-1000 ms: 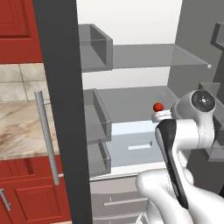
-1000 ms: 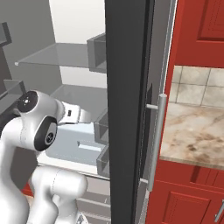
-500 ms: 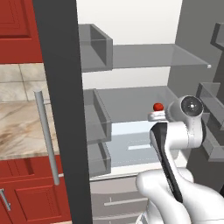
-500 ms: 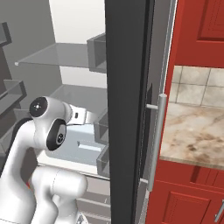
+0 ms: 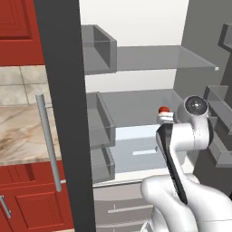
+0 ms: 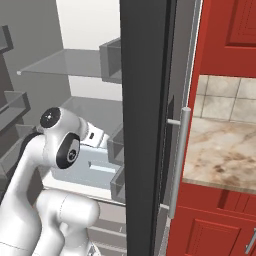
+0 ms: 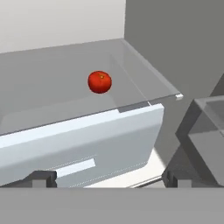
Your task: Take the cheese, fish, and tomato from the fridge and place them on the plate on the dining counter to create an appetizer plate.
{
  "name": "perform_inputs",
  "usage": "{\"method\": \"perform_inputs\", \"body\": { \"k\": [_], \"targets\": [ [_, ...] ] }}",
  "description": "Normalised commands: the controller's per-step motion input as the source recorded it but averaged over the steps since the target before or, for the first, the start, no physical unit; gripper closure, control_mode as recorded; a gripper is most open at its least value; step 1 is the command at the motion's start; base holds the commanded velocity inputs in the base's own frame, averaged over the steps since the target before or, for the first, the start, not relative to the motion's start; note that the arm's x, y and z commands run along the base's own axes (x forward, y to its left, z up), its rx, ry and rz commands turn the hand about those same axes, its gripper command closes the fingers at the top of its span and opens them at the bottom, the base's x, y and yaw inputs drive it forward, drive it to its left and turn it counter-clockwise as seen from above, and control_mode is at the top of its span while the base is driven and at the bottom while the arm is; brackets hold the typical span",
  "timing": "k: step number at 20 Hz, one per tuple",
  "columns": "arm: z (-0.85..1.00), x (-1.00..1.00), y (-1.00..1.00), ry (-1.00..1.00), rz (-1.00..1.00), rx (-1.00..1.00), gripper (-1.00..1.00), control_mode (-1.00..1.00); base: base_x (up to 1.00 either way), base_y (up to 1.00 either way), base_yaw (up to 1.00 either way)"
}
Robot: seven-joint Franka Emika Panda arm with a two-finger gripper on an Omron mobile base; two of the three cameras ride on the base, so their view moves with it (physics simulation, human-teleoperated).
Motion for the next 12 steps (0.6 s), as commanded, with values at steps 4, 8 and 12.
{"method": "perform_inputs", "body": {
  "k": [4,8,12],
  "targets": [
    [0.0,0.03,0.0,0.05,-0.11,0.24,-1.0,-1.0,0.0,0.0,0.0],
    [-0.05,0.21,-0.02,0.01,-0.04,0.18,-1.0,-1.0,0.0,0.0,0.0],
    [-0.11,0.44,-0.03,0.0,0.0,0.01,-1.0,-1.0,0.0,0.0,0.0]
  ]
}}
